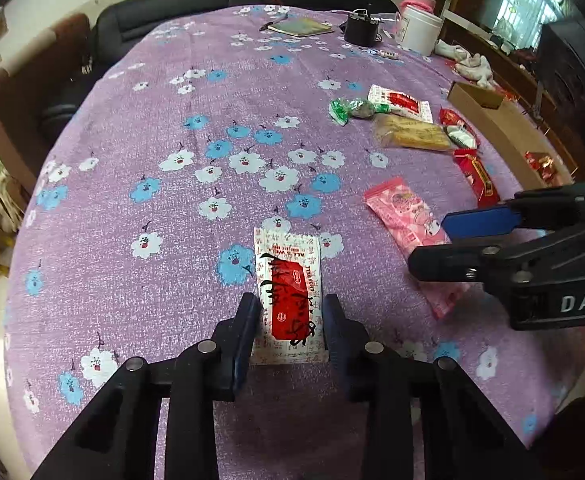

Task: Organize snacks
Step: 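Carry the white packet and pink cartoon packet over the cardboard tray with both tools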

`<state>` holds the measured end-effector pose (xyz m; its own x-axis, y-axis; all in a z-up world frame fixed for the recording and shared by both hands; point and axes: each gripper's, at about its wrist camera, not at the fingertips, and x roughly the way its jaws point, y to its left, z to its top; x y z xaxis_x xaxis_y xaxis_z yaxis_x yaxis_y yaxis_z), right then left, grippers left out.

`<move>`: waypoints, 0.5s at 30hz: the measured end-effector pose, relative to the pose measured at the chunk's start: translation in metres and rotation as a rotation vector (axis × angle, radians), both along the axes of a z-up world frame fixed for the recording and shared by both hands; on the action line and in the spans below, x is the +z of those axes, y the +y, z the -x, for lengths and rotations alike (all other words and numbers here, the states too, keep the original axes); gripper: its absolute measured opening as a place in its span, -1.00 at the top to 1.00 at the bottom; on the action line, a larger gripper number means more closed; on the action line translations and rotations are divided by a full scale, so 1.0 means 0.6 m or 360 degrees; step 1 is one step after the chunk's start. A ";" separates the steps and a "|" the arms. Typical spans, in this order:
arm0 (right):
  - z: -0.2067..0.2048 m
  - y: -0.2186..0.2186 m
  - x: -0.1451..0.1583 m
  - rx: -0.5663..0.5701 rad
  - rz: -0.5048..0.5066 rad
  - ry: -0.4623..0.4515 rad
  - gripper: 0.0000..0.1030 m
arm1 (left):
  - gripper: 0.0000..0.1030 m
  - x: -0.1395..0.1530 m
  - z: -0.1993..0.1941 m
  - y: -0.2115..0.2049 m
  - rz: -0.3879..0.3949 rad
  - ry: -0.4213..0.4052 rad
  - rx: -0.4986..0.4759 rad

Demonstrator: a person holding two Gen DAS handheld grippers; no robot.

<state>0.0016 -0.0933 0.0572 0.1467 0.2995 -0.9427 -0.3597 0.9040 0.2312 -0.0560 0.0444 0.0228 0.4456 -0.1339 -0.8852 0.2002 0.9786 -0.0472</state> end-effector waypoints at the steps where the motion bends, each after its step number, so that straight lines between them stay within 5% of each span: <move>1: 0.001 0.006 -0.004 0.0017 0.0016 -0.0004 -0.03 | 0.35 -0.001 0.003 -0.006 -0.0047 -0.0025 -0.0009; 3: 0.008 0.015 -0.009 0.0049 0.0110 -0.0062 0.07 | 0.38 -0.003 0.006 -0.011 -0.0079 -0.0073 -0.0003; 5: 0.010 0.019 -0.010 0.0060 0.0136 -0.0083 0.53 | 0.44 -0.003 0.007 -0.012 -0.0076 -0.0101 0.0027; 15: 0.025 -0.038 0.030 -0.0115 -0.0053 -0.0123 0.54 | 0.51 0.017 0.002 -0.014 0.0034 -0.0127 0.0085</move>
<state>-0.0135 -0.1162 0.0752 0.2410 0.3167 -0.9174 -0.3115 0.9205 0.2359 -0.0570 0.0361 0.0332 0.5218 -0.1266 -0.8436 0.1519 0.9869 -0.0542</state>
